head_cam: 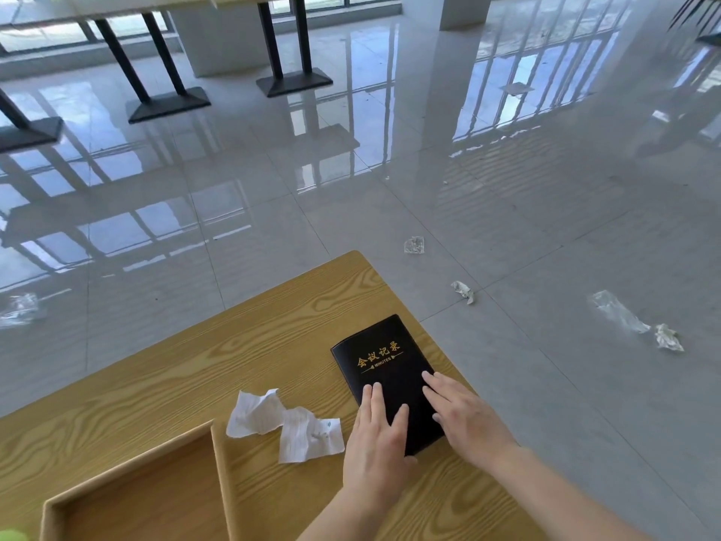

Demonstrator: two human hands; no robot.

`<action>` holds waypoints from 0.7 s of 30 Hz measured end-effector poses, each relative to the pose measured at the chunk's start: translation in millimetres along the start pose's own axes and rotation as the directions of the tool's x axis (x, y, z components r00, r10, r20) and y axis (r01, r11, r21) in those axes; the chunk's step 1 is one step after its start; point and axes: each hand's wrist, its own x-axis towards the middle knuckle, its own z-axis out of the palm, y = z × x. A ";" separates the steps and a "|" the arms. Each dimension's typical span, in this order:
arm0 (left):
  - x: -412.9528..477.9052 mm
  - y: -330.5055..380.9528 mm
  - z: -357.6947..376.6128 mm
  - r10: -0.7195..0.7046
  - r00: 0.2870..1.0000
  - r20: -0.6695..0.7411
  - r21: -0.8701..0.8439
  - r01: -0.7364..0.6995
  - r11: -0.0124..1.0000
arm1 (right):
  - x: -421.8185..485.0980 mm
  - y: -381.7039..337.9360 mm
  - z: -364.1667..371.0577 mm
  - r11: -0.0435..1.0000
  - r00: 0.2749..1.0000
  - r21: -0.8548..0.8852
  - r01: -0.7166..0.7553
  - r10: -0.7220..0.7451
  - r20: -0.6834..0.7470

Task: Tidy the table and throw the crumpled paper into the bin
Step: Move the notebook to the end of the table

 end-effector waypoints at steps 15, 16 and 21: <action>32.7 -7.8 -4.0 0.001 1.000 -0.014 0.005 0.000 1.000 | 38.3 9.9 -4.1 0.995 0.998 0.093 -0.032 0.026 0.061; 33.7 -8.8 -4.1 -0.001 1.000 -0.015 0.003 0.001 1.000 | 39.1 10.1 -2.9 0.995 0.998 0.098 -0.036 0.031 0.056; 41.2 -15.1 -4.6 0.003 1.000 -0.006 0.014 -0.003 1.000 | 45.5 10.9 -0.1 0.991 0.999 0.128 -0.045 0.041 0.035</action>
